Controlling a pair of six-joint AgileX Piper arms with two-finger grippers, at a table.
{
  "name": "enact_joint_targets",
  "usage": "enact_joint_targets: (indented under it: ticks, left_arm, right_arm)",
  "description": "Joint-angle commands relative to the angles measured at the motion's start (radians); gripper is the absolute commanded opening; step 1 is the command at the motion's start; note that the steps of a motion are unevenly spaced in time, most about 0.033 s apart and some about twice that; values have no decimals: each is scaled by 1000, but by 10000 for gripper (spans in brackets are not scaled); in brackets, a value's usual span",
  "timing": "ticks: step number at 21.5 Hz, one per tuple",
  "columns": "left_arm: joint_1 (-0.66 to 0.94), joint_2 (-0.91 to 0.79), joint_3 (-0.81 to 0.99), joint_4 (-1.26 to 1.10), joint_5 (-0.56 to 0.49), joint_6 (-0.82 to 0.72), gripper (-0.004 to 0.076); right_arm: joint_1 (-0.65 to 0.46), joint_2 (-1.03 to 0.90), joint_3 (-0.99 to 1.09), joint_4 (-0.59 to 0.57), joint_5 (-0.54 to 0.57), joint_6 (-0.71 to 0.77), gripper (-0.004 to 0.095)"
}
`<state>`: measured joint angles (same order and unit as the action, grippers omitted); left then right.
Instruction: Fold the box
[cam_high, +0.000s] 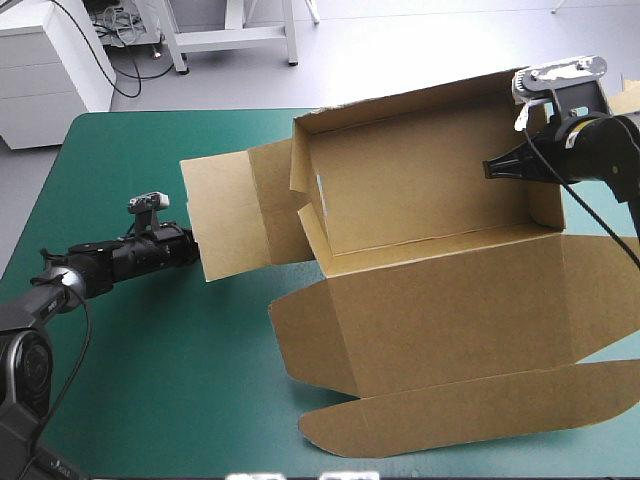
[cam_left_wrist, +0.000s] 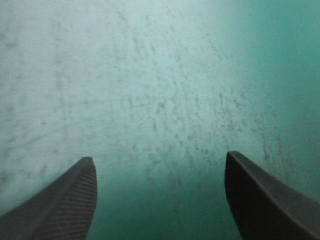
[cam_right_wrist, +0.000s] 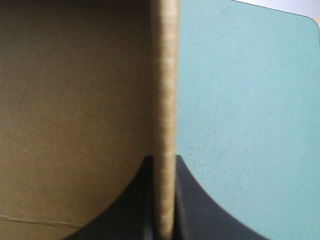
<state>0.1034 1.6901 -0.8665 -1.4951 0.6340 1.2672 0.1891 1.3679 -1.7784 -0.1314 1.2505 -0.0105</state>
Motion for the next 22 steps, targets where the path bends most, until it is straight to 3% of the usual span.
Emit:
enact_joint_targets:
  ticks: [1,4,9,12,15,22]
  left_arm:
    - [1,21,-29,-230,180,139,455]
    - [-23,46,-43,-256,287,185,358]
    - [-128,46,-126,-206,302,115,349]
    - [-136,39,-185,-116,379,16,349]
    - [-138,-20,-223,46,354,-105,348]
    - [-140,-225,-226,139,241,-233,348]
  right_arm:
    - [0,-38,-31,16,1,2,-18]
    - [0,-38,-31,16,1,2,-18]
    - [0,-38,-31,23,1,2,-18]
    - [0,-36,-31,23,1,2,-18]
    - [0,-36,-29,20,-9,2,-18]
    - [0,26,-29,55,-19,2,-18]
